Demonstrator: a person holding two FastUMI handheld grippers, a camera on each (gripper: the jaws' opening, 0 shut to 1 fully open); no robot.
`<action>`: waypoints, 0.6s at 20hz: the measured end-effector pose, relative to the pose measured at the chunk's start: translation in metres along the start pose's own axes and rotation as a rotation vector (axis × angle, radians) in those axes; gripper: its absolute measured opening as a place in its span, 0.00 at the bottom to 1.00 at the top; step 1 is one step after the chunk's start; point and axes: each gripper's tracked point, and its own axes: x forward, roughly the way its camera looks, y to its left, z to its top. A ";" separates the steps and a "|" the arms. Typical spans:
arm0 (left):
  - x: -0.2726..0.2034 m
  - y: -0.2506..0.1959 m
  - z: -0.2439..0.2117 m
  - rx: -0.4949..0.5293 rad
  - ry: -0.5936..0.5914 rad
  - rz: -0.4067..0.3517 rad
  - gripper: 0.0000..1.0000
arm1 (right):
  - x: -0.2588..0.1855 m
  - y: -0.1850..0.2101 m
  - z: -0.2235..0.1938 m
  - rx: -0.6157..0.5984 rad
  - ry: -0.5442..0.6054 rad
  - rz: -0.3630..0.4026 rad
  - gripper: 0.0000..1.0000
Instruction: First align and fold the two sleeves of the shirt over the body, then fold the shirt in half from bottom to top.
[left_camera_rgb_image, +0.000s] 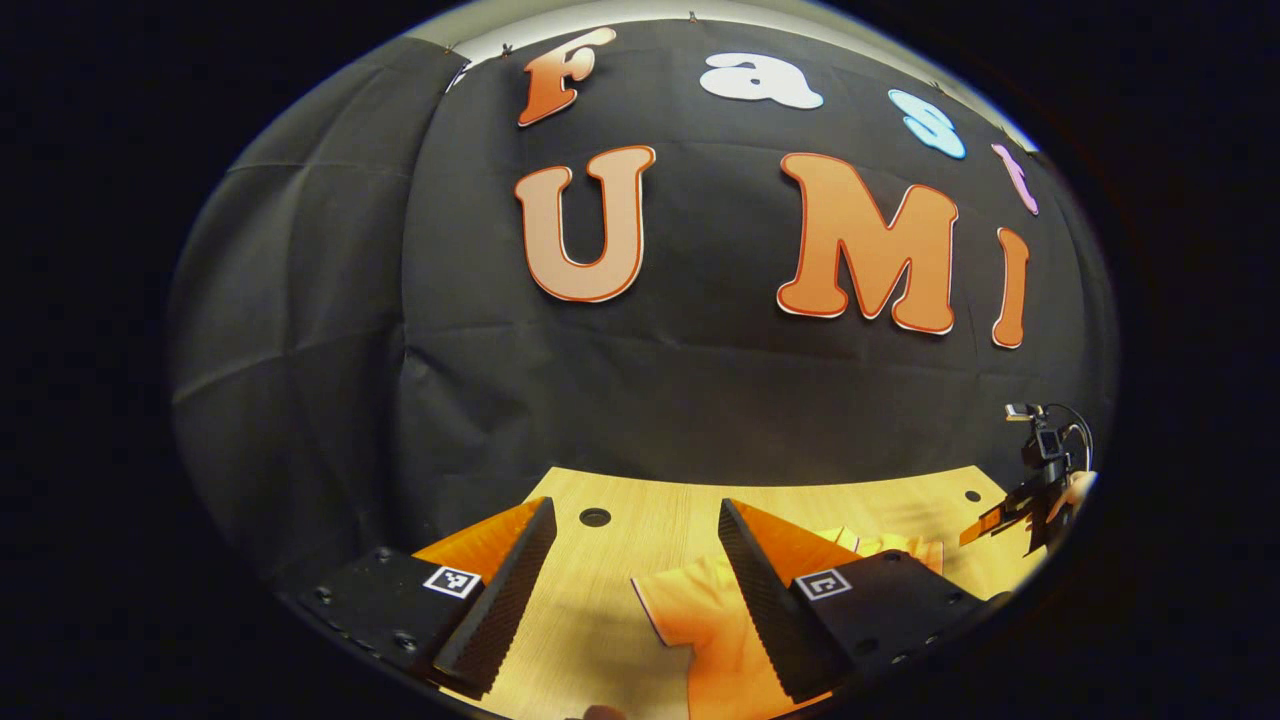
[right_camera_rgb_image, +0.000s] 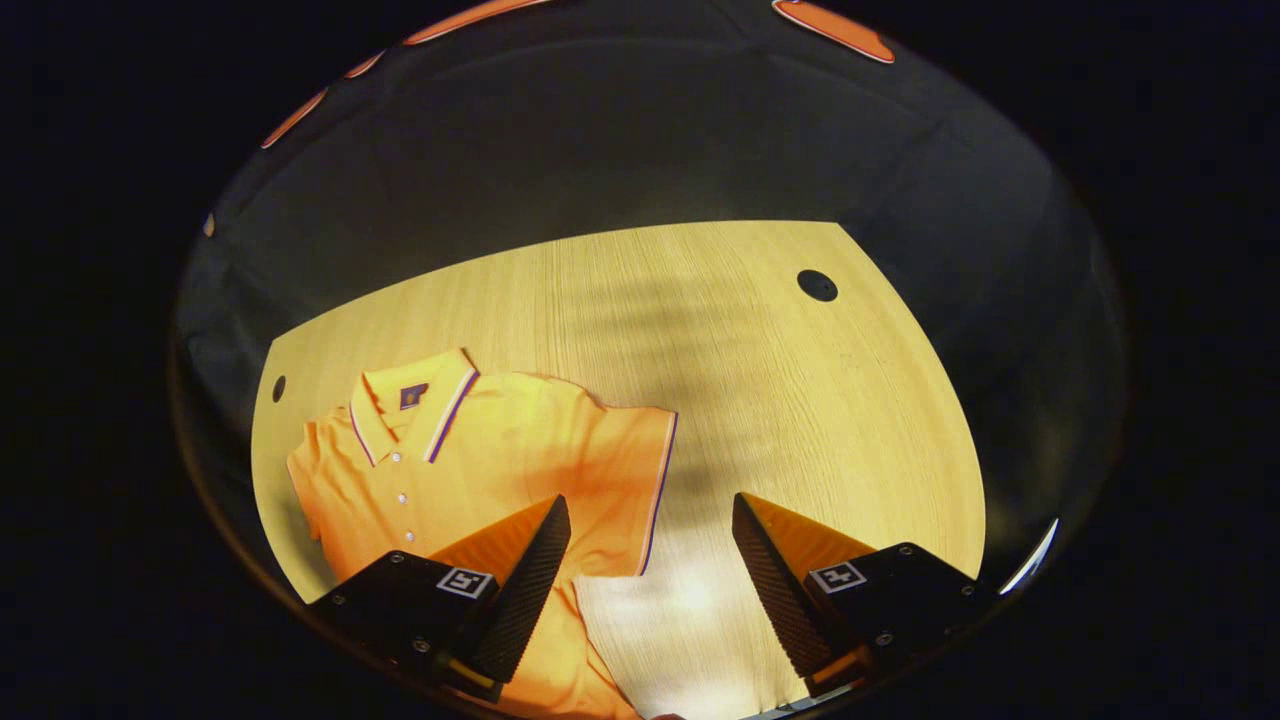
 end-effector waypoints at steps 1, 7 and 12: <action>0.003 0.001 -0.001 0.001 0.006 0.001 0.98 | 0.010 -0.001 -0.001 0.004 0.018 -0.008 0.99; 0.014 0.002 -0.003 -0.013 0.021 0.011 0.98 | 0.054 -0.003 -0.018 0.070 0.144 -0.021 0.99; 0.021 0.007 -0.008 -0.012 0.035 0.028 0.98 | 0.071 0.002 -0.029 0.071 0.206 -0.018 0.98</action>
